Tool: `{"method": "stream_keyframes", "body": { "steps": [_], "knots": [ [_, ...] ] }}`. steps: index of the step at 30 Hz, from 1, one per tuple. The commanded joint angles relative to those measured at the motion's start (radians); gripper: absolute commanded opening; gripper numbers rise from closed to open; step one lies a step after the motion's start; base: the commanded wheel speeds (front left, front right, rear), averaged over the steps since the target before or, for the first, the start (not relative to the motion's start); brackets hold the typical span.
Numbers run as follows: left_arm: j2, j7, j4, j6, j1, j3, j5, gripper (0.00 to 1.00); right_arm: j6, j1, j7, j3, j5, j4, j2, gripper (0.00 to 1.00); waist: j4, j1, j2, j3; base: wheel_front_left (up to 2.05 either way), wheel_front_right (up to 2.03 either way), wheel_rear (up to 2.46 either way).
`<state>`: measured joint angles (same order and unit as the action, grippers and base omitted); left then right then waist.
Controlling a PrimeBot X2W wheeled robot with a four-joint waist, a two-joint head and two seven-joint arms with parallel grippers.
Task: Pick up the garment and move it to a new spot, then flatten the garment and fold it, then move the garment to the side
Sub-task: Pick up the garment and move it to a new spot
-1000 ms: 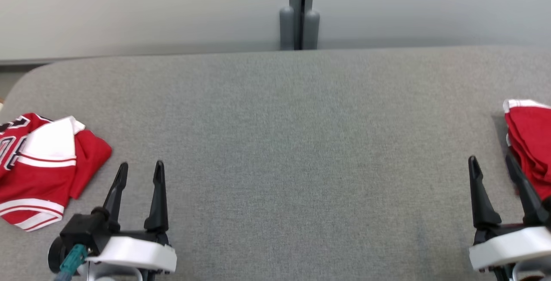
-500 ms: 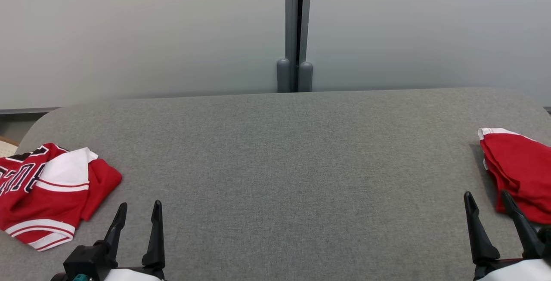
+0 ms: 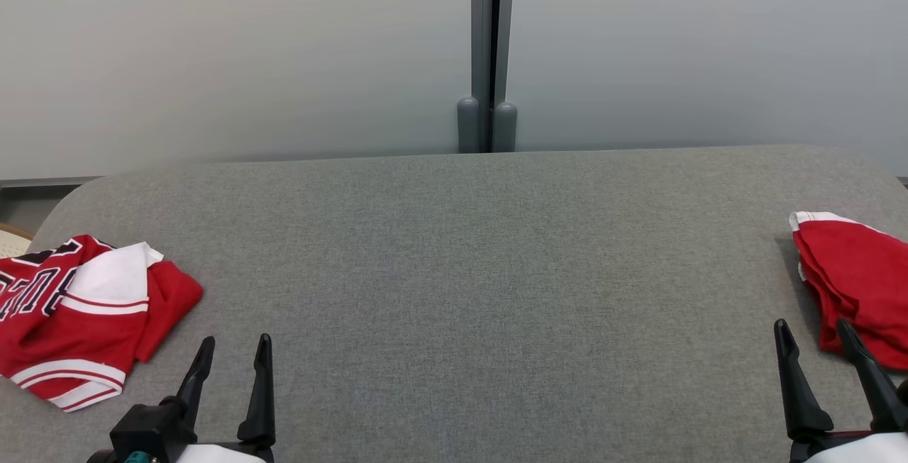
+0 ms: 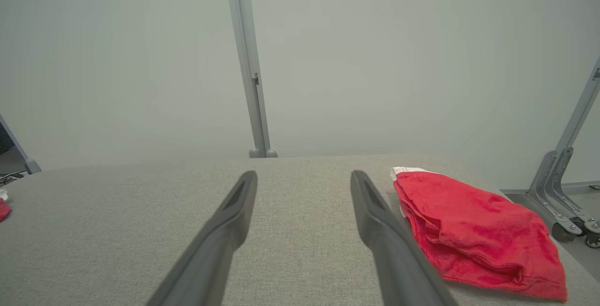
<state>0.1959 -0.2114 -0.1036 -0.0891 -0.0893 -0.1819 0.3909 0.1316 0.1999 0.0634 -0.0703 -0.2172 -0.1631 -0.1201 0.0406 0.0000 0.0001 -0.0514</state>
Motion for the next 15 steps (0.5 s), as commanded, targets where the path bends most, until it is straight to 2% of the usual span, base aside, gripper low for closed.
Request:
{"method": "stream_keyframes", "body": {
  "steps": [1,10,15],
  "knots": [
    [0.004,0.001,0.005,-0.004,0.01,-0.001,0.003,1.0,-0.002,0.004,0.006,-0.002,0.005,-0.007,0.001,1.0,0.001,0.0,-0.0001,0.003,0.0,0.0,0.0],
    [0.008,0.0,0.004,-0.012,0.028,-0.01,-0.008,1.0,-0.002,0.008,0.003,-0.018,-0.003,-0.008,-0.004,1.0,0.017,0.0,-0.0001,0.009,0.0,0.0,0.0],
    [0.014,0.001,0.002,-0.026,0.046,-0.003,-0.009,1.0,-0.002,0.005,0.015,-0.019,0.004,-0.023,-0.005,1.0,0.05,0.0,-0.0001,0.018,0.0,0.0,0.0]
  ]
}}
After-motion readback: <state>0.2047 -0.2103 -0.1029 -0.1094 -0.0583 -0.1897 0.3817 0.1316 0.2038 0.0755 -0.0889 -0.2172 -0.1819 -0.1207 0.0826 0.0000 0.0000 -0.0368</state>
